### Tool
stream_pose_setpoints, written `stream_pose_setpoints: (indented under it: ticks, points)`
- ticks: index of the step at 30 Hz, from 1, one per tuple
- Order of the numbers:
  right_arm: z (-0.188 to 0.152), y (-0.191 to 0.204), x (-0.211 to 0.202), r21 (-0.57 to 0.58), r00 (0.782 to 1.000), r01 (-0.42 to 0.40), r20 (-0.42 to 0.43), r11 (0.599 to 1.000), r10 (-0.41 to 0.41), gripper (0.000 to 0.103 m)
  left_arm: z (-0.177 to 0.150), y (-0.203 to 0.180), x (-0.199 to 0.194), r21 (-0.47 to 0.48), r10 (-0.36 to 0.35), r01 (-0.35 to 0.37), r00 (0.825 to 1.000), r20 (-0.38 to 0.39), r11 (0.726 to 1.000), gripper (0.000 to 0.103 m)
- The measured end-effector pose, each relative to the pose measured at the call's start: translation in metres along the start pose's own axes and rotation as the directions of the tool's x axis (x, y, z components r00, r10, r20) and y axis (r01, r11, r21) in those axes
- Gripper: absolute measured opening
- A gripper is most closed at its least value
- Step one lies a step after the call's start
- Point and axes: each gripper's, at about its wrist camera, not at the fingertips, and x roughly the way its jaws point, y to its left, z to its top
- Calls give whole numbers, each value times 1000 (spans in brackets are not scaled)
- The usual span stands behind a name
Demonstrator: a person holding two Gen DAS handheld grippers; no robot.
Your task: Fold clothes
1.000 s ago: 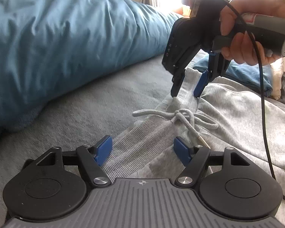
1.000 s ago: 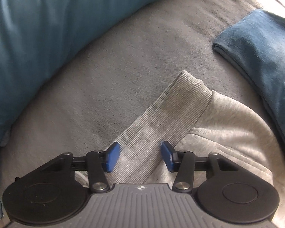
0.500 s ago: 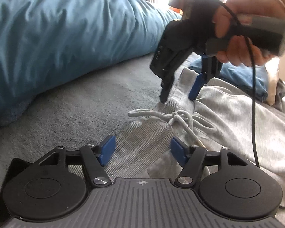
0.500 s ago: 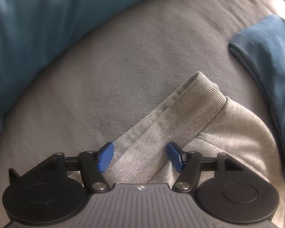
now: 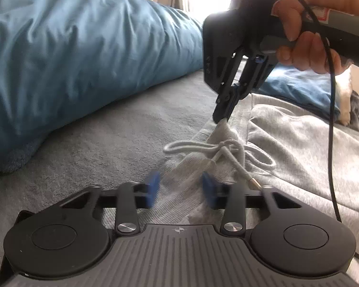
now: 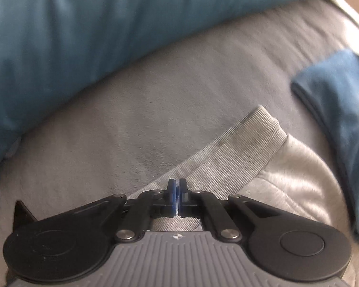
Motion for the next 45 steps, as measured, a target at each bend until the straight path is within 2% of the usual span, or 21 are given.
stream_pose_setpoints:
  ticks: [1, 3, 7, 9, 13, 18, 20, 24, 26, 29, 31, 32, 34, 35, 40, 45]
  points:
    - [-2, -1, 1, 10, 1000, -3, 4, 1000, 2, 0, -1, -1, 0, 10, 4, -4, 1000, 5, 1000, 30]
    - [-5, -4, 0, 31, 1000, -16, 20, 999, 15, 0, -2, -3, 1, 14, 3, -3, 1000, 15, 1000, 19]
    - [-7, 0, -5, 63, 996, -51, 75, 997, 46, 0, -3, -6, 0, 10, 7, -7, 999, 39, 1000, 7]
    - [-5, 1, -10, 76, 993, -73, 102, 994, 65, 0, -2, -4, 2, 8, 32, -32, 998, 47, 999, 0]
    - [8, 3, -16, 83, 988, -97, 131, 992, 86, 0, -3, 7, 8, -20, 82, -81, 996, 41, 996, 0]
    - [42, 14, 6, 96, 983, -117, 151, 988, 102, 0, -6, 21, 5, -84, 70, -68, 997, 23, 994, 0]
    - [48, 16, 18, 110, 977, -135, 179, 985, 114, 0, -5, 25, -1, -108, 46, -44, 999, 16, 993, 0]
    - [58, 11, 23, 157, 969, -186, 194, 970, 154, 0, 6, 43, -25, -194, -77, 73, 997, -12, 978, 0]
    - [56, 11, 13, 115, 954, -231, 225, 966, 201, 0, 13, 53, -35, -233, -133, 127, 991, -14, 964, 2]
    - [40, 15, -15, -11, 936, -278, 223, 961, 273, 3, 21, 69, -44, -283, -239, 216, 970, -51, 935, 16]
    - [22, 21, -30, -109, 942, -233, 220, 966, 252, 23, 19, 76, -45, -324, -314, 267, 944, -103, 908, 26]
    - [13, 24, -37, -156, 947, -203, 220, 967, 235, 43, 17, 76, -43, -347, -342, 281, 931, -130, 895, 30]
    - [-4, 31, -41, -248, 954, -139, 225, 959, 196, 45, 9, 70, -39, -367, -360, 283, 919, -159, 886, 32]
    - [-11, 35, -40, -285, 958, -113, 223, 952, 180, 45, 4, 67, -38, -367, -355, 275, 919, -170, 889, 32]
    - [-38, 47, -33, -412, 961, -82, 208, 907, 181, 45, -2, 44, -37, -292, -271, 218, 950, -157, 931, 32]
    - [-51, 68, -22, -538, 962, -12, 225, 843, 157, 46, -1, 41, -36, -260, -239, 192, 958, -161, 946, 32]
